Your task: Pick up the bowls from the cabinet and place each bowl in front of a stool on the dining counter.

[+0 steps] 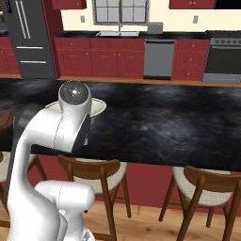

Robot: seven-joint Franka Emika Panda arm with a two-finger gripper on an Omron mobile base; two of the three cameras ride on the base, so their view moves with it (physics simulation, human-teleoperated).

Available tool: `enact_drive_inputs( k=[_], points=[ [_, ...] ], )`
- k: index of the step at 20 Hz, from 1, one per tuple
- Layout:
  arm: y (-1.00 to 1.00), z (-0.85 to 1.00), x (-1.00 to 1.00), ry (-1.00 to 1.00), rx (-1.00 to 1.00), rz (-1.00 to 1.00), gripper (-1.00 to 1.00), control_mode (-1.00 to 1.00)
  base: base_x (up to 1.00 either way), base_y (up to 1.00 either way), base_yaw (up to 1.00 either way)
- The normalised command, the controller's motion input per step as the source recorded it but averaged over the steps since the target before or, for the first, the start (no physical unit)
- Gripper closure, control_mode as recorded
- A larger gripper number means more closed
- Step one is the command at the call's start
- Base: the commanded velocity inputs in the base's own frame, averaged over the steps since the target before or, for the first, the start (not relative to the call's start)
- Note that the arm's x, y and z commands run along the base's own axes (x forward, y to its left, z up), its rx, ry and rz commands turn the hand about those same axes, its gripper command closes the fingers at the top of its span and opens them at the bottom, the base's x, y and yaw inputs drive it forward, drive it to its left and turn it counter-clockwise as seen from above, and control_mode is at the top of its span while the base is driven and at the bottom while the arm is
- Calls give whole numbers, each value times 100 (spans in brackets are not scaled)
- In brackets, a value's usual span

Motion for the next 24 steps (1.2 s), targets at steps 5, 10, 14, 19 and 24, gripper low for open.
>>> enact_drive_inputs(
  k=[5, 10, 14, 19, 24],
  points=[
    [15, -46, 100, 3, 0, 5, 100, -100, 0, 0, 0],
    [7, -62, 99, 0, 0, 12, 100, -100, 0, 0, 0],
    [0, -73, 83, 1, -1, 6, 100, -100, 0, 0, 0],
    [0, -71, 46, 8, -8, 2, 100, -100, 0, 0, 0],
    [0, -41, 27, 1, -1, 1, 100, -100, 0, 0, 0]
  ],
)
